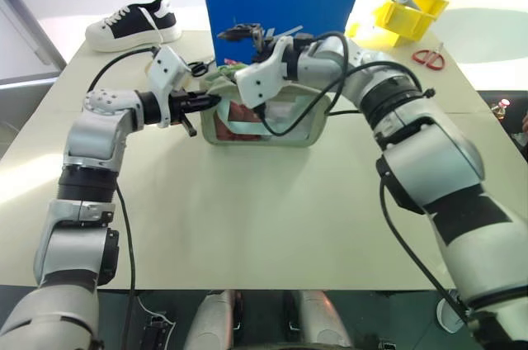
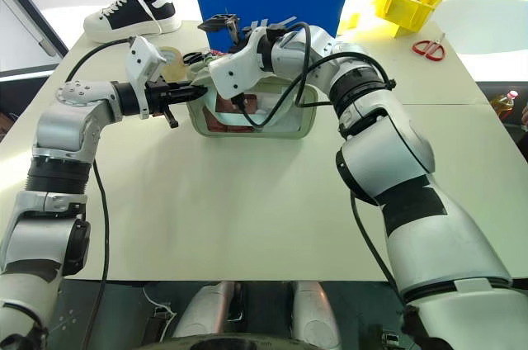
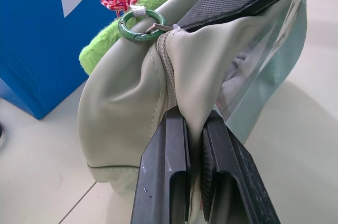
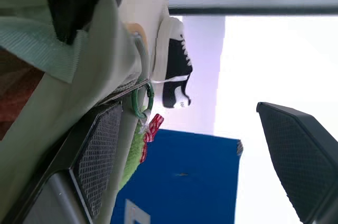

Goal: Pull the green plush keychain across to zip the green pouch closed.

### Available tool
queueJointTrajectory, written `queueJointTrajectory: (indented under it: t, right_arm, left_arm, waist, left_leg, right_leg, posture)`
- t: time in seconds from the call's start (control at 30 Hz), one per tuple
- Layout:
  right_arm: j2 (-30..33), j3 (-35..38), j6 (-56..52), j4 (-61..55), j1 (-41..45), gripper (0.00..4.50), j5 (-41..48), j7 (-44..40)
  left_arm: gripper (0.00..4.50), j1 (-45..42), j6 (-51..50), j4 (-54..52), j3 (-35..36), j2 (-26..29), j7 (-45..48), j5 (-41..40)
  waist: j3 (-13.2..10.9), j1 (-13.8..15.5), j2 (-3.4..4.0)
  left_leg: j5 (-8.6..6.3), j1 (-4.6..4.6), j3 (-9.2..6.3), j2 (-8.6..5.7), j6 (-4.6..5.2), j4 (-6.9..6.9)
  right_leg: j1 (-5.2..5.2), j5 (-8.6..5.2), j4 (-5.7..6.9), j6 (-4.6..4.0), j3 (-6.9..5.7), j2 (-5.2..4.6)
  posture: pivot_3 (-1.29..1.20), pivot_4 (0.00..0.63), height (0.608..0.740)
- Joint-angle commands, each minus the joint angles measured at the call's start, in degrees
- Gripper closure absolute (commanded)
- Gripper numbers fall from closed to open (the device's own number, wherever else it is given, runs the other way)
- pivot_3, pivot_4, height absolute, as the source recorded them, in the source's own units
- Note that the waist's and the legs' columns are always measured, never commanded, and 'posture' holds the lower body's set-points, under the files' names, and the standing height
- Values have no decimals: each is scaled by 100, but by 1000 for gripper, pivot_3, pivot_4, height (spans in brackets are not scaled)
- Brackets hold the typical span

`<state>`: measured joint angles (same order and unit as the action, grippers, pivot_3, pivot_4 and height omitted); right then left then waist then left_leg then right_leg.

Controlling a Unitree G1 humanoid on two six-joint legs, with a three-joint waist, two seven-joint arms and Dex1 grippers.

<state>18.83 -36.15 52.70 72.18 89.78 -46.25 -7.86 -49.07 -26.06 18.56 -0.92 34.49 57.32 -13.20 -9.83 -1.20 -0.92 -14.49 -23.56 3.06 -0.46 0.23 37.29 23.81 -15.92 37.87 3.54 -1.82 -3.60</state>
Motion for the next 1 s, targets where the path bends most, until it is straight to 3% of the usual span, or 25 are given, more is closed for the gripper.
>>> queueJointTrajectory:
  t: [0.03, 0.1, 0.2, 0.3, 0.47, 0.6, 0.8, 1.0]
  right_arm:
    - [-80, -152, 196, -23, 213, 1495, -193, 411]
    - [-122, -57, 65, 113, 217, 2490, -65, 288]
    - [-293, 610, -508, 366, 129, 3938, 761, -680]
    - [-525, 1509, -1492, 506, 26, 3938, 1810, -2149]
    - [-616, 2113, -2574, 436, 1, 3938, 2452, -3114]
    - [-777, 2908, -4142, 396, 165, 3938, 3314, -3991]
    - [-841, 3566, -5774, 144, 401, 3938, 4118, -4831]
    - [-969, 3529, -6447, -228, 284, 3938, 4282, -5069]
  left_arm:
    - [4500, -157, 44, -100, 106, -46, -2, -129]
    - [4500, -173, 48, -83, 110, -52, -6, -124]
    - [4500, -173, 70, -53, 122, -45, 0, -117]
    - [4500, -151, 91, -39, 134, -33, 5, -112]
    - [4500, -152, 105, -34, 130, -37, -6, -99]
    - [4500, -166, 105, -25, 140, -29, -18, -96]
    - [4500, -132, 90, -60, 155, -7, -26, -101]
    - [4500, -169, 91, -44, 139, -29, -31, -95]
  waist:
    - [0, 0, 0]
    - [0, 3, 0]
    - [0, 4, 0]
    - [0, 7, 0]
    - [0, 10, 0]
    - [0, 2, 0]
    - [0, 3, 0]
    - [0, 0, 0]
  left_leg:
    - [1, 0, 0, 0, -1, 0]
    - [3, 0, 0, 0, -3, 0]
    - [7, 0, 2, 0, 3, 1]
    - [10, 3, 2, 2, 8, 1]
    - [9, 5, -1, 2, 13, 2]
    - [9, 5, -3, 3, 13, 0]
    - [-9, 5, -4, 4, 41, -1]
    - [-11, 5, -5, 3, 39, -4]
  right_leg:
    - [0, 0, 0, 0, 0, 2]
    - [-1, 0, 1, 0, 0, 3]
    - [-5, 0, 2, 1, 0, 5]
    - [-13, 1, 2, 2, -3, 6]
    - [-20, 1, 3, 3, -5, 6]
    - [-19, 1, 4, 3, -5, 6]
    - [-17, 2, 3, 3, -4, 3]
    - [-12, 2, -1, 2, -4, -4]
  posture:
    - [0, 150, 740]
    - [0, 150, 740]
    - [0, 150, 740]
    - [0, 150, 740]
    - [0, 150, 740]
    - [0, 150, 740]
    - [0, 150, 740]
    - [0, 150, 740]
